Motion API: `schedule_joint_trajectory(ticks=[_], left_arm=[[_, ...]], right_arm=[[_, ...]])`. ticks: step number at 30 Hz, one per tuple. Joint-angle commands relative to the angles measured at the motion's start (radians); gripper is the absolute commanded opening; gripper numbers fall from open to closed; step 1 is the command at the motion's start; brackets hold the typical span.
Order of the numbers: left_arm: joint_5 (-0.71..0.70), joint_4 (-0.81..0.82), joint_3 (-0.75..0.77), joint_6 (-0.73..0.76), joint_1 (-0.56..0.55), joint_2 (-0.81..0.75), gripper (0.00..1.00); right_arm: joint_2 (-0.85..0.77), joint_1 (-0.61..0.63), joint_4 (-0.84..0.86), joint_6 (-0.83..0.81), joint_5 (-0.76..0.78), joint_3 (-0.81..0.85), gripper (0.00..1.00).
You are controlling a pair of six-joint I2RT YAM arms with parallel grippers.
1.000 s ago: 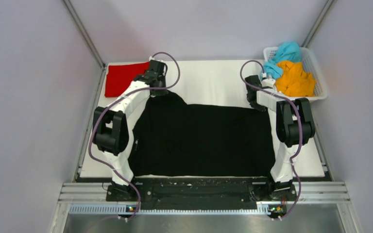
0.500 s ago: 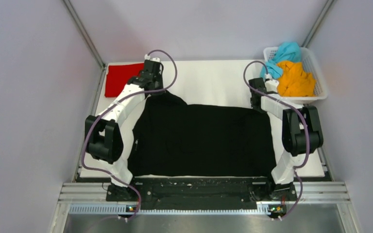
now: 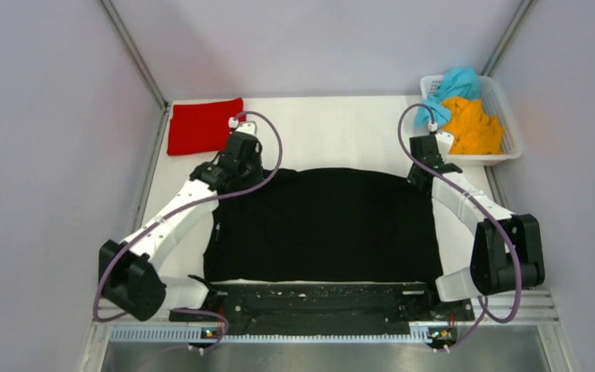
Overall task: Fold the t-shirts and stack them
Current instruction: Fold the other side of the tshirt into a rectangle
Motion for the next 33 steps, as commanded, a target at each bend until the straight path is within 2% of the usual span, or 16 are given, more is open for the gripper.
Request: schedule_joint_trajectory(ticks=[1, 9, 15, 23, 30, 31, 32, 33], left_arm=[[-0.091, -0.035, -0.089, -0.107, -0.046, -0.177, 0.0], [-0.107, -0.145, -0.24, -0.251, -0.102, -0.414, 0.0], [-0.068, -0.222, -0.28, -0.3, -0.115, -0.541, 0.0], [0.01, -0.275, -0.324, -0.305, -0.115, -0.618, 0.0], [0.154, -0.296, -0.449, -0.352, -0.116, -0.653, 0.0], [0.18, -0.298, -0.478, -0.366, -0.115, -0.656, 0.02], [0.206, -0.301, -0.504, -0.383, -0.115, -0.661, 0.11], [0.252, -0.304, -0.531, -0.401, -0.115, -0.668, 0.21]], right_arm=[[-0.104, 0.027, -0.03, -0.036, 0.016, -0.02, 0.0], [-0.228, 0.034, -0.112, -0.037, 0.08, -0.053, 0.0], [-0.265, 0.034, -0.124, -0.029, 0.071, -0.061, 0.0], [-0.289, 0.034, -0.133, -0.009, 0.044, -0.096, 0.0], [-0.295, 0.033, -0.196, 0.068, 0.043, -0.157, 0.0], [-0.292, 0.034, -0.207, 0.089, 0.04, -0.165, 0.0], [-0.29, 0.033, -0.22, 0.103, 0.032, -0.171, 0.0], [-0.291, 0.033, -0.234, 0.116, 0.021, -0.175, 0.05]])
